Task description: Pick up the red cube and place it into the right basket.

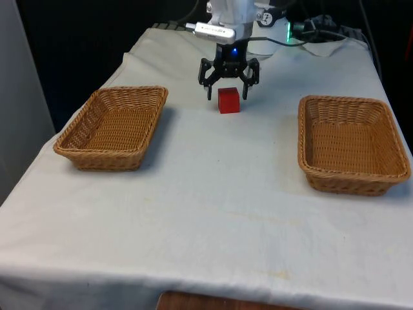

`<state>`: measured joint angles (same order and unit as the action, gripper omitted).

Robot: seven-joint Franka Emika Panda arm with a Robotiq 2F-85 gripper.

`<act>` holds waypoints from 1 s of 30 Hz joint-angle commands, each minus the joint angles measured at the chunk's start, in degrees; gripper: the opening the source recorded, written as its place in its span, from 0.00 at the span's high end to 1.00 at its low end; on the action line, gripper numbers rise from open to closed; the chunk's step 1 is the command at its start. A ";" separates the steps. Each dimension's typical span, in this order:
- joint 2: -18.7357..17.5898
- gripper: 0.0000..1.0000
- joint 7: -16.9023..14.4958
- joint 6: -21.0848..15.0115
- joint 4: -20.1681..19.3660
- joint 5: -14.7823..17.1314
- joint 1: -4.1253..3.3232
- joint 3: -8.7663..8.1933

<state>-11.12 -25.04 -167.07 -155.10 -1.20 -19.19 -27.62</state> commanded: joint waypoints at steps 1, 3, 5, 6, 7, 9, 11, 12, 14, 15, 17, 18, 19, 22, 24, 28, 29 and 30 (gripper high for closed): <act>-0.17 0.00 0.06 0.00 0.06 0.00 0.00 0.00; -0.11 0.00 -0.06 -0.40 0.00 0.46 0.17 0.40; -0.11 0.00 0.00 -0.29 0.06 0.34 0.11 0.29; -0.17 0.00 0.00 -0.29 0.06 0.29 0.11 0.23; -0.17 0.00 0.06 -0.23 0.06 0.23 0.06 0.17; -0.23 0.11 0.06 -0.17 0.11 0.11 0.06 0.11; -0.34 0.32 0.11 0.00 0.23 0.00 0.00 0.00; -0.23 0.32 0.06 -0.11 0.11 0.11 0.06 0.11; -0.29 0.55 0.06 -0.11 0.11 0.06 0.06 0.06; -0.29 0.66 0.06 -0.06 0.11 0.06 0.06 0.06; -0.23 0.95 0.06 0.00 0.11 0.00 0.00 0.06; -0.23 0.97 0.06 0.06 0.11 0.00 0.00 0.06; -0.23 0.97 0.06 0.06 0.11 0.00 0.00 0.06; -0.23 0.97 0.06 0.06 0.11 0.00 0.00 0.06; -0.23 0.97 0.06 0.06 0.11 0.00 0.00 0.00; 0.69 0.97 0.57 1.03 0.40 -0.52 -0.23 -0.57; 1.09 0.97 0.80 1.26 0.52 -0.63 -0.29 -0.74; 0.46 0.97 0.34 0.40 0.40 0.00 0.00 -0.06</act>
<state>-10.66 -24.69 -166.67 -154.70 -1.20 -19.19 -27.67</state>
